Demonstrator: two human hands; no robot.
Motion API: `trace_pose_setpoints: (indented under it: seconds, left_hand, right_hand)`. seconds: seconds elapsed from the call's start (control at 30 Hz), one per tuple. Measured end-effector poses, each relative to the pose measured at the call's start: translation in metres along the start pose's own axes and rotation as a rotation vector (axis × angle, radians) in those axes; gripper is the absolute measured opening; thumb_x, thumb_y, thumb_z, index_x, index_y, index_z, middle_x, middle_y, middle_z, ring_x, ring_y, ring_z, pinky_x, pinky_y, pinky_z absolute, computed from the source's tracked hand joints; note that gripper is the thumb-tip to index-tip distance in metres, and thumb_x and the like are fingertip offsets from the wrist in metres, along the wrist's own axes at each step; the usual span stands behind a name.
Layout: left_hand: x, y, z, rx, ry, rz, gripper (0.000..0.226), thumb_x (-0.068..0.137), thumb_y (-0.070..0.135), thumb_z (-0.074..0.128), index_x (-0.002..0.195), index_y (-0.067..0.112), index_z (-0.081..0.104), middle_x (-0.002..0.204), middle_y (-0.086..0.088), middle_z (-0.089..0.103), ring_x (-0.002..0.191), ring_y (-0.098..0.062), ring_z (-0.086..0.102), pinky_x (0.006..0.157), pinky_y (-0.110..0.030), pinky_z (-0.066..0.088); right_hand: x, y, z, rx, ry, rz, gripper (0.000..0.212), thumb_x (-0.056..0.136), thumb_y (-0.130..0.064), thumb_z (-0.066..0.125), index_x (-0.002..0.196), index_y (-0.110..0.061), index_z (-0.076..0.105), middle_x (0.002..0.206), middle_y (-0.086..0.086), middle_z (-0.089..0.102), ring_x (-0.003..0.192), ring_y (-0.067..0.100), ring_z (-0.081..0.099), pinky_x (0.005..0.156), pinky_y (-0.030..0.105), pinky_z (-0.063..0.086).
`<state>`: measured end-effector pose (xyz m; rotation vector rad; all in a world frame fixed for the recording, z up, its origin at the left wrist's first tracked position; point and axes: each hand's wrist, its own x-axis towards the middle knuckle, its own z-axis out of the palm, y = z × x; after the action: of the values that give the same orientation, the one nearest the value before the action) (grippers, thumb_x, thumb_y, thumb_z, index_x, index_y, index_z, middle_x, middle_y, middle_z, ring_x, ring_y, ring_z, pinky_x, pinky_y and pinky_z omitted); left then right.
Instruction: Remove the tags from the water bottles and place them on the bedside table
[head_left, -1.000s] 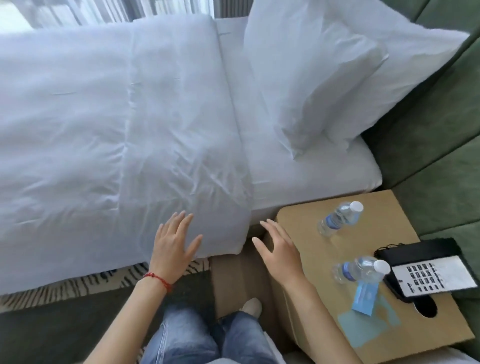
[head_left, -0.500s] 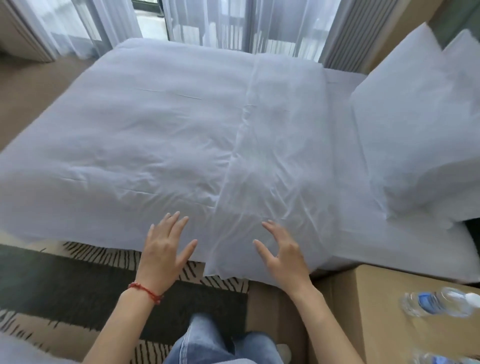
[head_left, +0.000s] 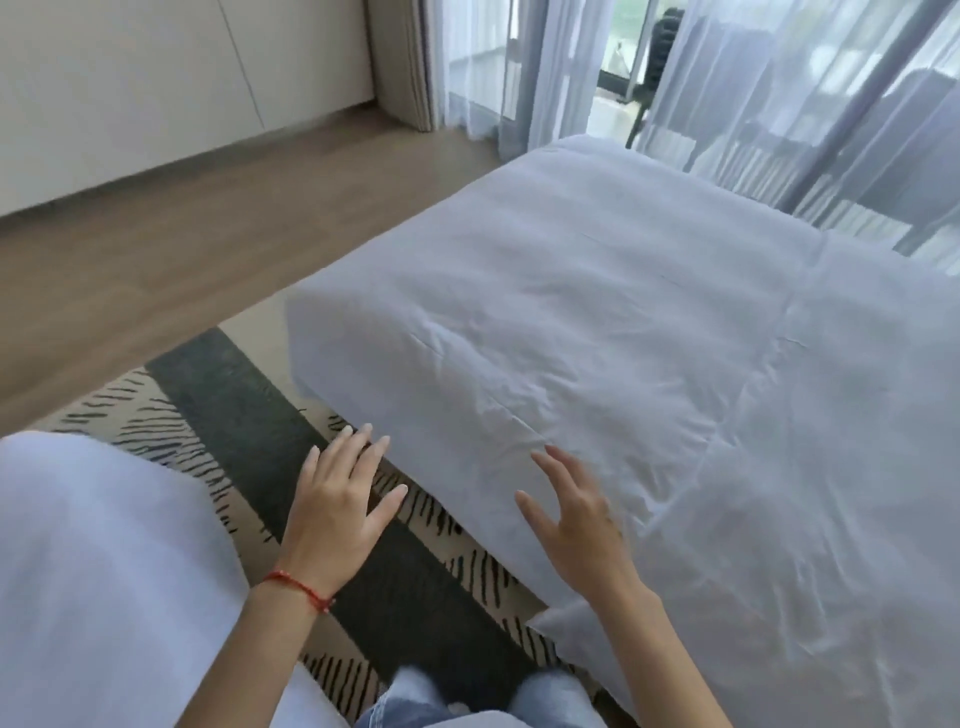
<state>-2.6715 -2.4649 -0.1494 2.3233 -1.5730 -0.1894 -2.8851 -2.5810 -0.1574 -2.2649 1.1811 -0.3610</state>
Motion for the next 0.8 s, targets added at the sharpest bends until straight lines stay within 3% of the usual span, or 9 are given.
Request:
trace_pose_setpoints:
  seconds: [0.13, 0.3, 0.4, 0.47, 0.57, 0.67, 0.8]
  left_hand:
    - [-0.012, -0.042, -0.01, 0.008, 0.094, -0.198, 0.048, 0.08, 0.025, 0.069, 0.12, 0.003, 0.056, 0.128, -0.021, 0.055, 0.122, -0.039, 0.048, 0.098, -0.058, 0.037]
    - [-0.024, -0.083, -0.025, -0.003, 0.133, -0.447, 0.051, 0.076, 0.022, 0.072, 0.121, 0.003, 0.057, 0.13, -0.021, 0.054, 0.123, -0.039, 0.047, 0.099, -0.052, 0.036]
    - [-0.015, -0.106, -0.035, 0.038, 0.162, -0.553, 0.051, 0.071, 0.018, 0.077, 0.115, -0.001, 0.06, 0.124, -0.024, 0.057, 0.116, -0.043, 0.052, 0.094, -0.057, 0.039]
    - [-0.001, -0.123, -0.041, 0.054, 0.187, -0.616, 0.048, 0.074, 0.021, 0.074, 0.114, -0.002, 0.06, 0.123, -0.025, 0.058, 0.115, -0.045, 0.053, 0.092, -0.061, 0.039]
    - [0.033, -0.15, -0.054, 0.085, 0.208, -0.686, 0.046, 0.086, 0.035, 0.055, 0.116, 0.0, 0.059, 0.125, -0.024, 0.057, 0.117, -0.044, 0.052, 0.093, -0.061, 0.039]
    - [0.078, -0.178, -0.066, 0.079, 0.23, -0.734, 0.05, 0.08, 0.026, 0.067, 0.122, 0.002, 0.055, 0.133, -0.022, 0.051, 0.124, -0.041, 0.045, 0.101, -0.057, 0.032]
    - [0.138, -0.216, -0.082, 0.083, 0.268, -0.764, 0.052, 0.086, 0.036, 0.058, 0.127, 0.006, 0.051, 0.139, -0.018, 0.046, 0.131, -0.036, 0.039, 0.107, -0.051, 0.026]
  right_hand:
    - [0.046, -0.032, 0.024, -0.063, -0.145, -0.152, 0.052, 0.091, -0.045, 0.048, 0.139, -0.03, 0.035, 0.15, -0.006, 0.03, 0.137, 0.014, 0.029, 0.106, 0.033, 0.034]
    - [0.104, -0.071, 0.058, -0.083, -0.266, -0.291, 0.052, 0.091, -0.047, 0.046, 0.139, -0.03, 0.035, 0.149, -0.007, 0.032, 0.136, 0.014, 0.031, 0.105, 0.033, 0.034]
    - [0.144, -0.09, 0.079, -0.064, -0.312, -0.367, 0.05, 0.091, -0.046, 0.047, 0.137, -0.03, 0.037, 0.148, -0.008, 0.034, 0.135, 0.012, 0.032, 0.103, 0.032, 0.036]
    - [0.176, -0.104, 0.092, -0.057, -0.349, -0.409, 0.05, 0.091, -0.047, 0.046, 0.137, -0.031, 0.037, 0.148, -0.008, 0.033, 0.136, 0.012, 0.031, 0.103, 0.033, 0.036]
    - [0.235, -0.128, 0.109, -0.046, -0.393, -0.48, 0.05, 0.091, -0.048, 0.045, 0.137, -0.032, 0.036, 0.148, -0.008, 0.034, 0.135, 0.013, 0.033, 0.104, 0.033, 0.036]
    - [0.302, -0.157, 0.12, -0.033, -0.4, -0.546, 0.048, 0.091, -0.044, 0.049, 0.136, -0.029, 0.04, 0.146, -0.005, 0.037, 0.132, 0.015, 0.037, 0.101, 0.03, 0.037]
    - [0.379, -0.194, 0.134, -0.026, -0.368, -0.615, 0.046, 0.09, -0.042, 0.052, 0.133, -0.026, 0.045, 0.143, -0.004, 0.042, 0.129, 0.017, 0.042, 0.093, 0.029, 0.04]
